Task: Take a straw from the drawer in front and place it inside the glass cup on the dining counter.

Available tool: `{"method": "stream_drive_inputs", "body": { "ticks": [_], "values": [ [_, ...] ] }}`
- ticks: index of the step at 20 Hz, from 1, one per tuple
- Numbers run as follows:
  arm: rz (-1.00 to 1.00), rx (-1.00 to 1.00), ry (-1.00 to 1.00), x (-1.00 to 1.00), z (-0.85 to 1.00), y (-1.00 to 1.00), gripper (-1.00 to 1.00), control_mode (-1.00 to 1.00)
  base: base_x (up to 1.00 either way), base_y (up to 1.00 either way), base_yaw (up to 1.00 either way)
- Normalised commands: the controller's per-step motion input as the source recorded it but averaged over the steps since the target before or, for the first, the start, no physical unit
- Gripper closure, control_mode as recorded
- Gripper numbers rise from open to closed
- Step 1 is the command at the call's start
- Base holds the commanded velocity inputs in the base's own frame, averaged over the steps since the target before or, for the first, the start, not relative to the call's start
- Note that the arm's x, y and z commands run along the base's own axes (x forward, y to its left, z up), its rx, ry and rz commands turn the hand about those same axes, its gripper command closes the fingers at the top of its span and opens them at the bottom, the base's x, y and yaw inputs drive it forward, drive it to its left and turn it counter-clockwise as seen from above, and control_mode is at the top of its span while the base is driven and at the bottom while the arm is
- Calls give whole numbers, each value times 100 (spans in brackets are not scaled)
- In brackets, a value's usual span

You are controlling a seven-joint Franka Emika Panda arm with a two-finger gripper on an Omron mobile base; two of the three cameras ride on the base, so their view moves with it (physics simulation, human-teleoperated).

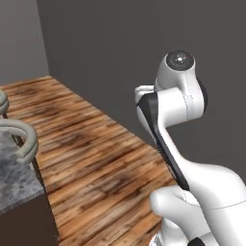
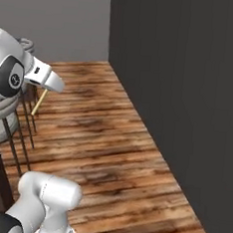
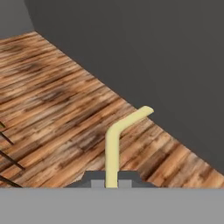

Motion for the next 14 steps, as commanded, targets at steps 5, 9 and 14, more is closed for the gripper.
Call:
{"method": "stream_drive_inputs", "body": {
  "ticks": [5,9,14],
  "values": [
    [0,0,0,0,0,0,100,100,100,-74,42],
    [0,0,0,0,0,0,100,100,100,-65,41],
    [0,0,0,0,0,0,100,100,100,-53,40]
  ]
}}
